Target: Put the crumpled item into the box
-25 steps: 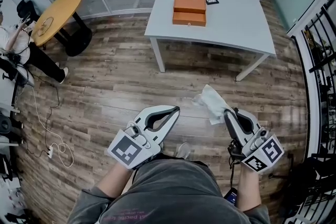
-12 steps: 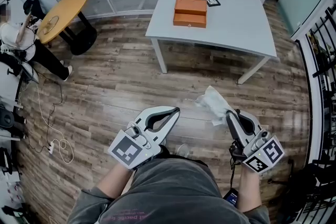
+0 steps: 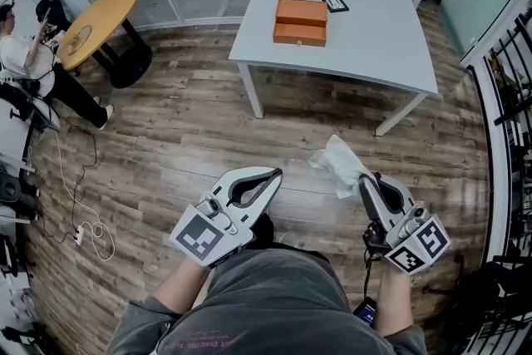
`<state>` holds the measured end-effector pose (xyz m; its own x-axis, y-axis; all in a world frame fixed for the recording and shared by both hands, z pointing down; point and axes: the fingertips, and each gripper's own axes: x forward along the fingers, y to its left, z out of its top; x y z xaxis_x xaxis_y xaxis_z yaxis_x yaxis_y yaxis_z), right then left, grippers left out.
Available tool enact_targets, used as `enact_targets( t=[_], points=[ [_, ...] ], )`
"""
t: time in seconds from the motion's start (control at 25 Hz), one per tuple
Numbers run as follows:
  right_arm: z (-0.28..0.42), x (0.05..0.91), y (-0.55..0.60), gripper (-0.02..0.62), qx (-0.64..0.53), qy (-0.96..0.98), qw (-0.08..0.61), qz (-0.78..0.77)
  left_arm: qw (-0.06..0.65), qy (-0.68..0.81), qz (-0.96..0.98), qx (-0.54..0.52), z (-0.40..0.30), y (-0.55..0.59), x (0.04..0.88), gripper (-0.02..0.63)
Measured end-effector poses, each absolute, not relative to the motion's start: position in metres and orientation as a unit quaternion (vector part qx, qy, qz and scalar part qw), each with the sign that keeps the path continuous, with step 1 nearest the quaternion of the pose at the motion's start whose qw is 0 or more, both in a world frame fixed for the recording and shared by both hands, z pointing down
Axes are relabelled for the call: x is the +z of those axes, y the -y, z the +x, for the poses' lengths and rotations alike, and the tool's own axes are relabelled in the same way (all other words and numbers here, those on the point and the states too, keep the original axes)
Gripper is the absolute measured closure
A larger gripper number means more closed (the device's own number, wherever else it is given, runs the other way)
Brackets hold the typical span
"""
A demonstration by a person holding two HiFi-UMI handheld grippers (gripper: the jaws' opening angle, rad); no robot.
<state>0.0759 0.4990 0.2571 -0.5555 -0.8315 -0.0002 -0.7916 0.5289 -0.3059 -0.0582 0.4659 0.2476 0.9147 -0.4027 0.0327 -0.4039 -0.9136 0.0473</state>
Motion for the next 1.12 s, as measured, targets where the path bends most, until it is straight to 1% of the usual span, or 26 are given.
enact_targets(
  t=[0.48, 1.12],
  points=[
    [0.071, 0.271, -0.44, 0.59, -0.148, -0.867, 0.067, -0.471, 0.042, 0.2, 0.979, 0.012, -0.061, -0.406, 0.263, 0.594],
    [0.043, 0.28, -0.313, 0.591, -0.166, -0.862, 0.055, -0.475, 0.069, 0.189, 0.979, 0.014, -0.077, -0.276, 0.273, 0.594]
  ],
)
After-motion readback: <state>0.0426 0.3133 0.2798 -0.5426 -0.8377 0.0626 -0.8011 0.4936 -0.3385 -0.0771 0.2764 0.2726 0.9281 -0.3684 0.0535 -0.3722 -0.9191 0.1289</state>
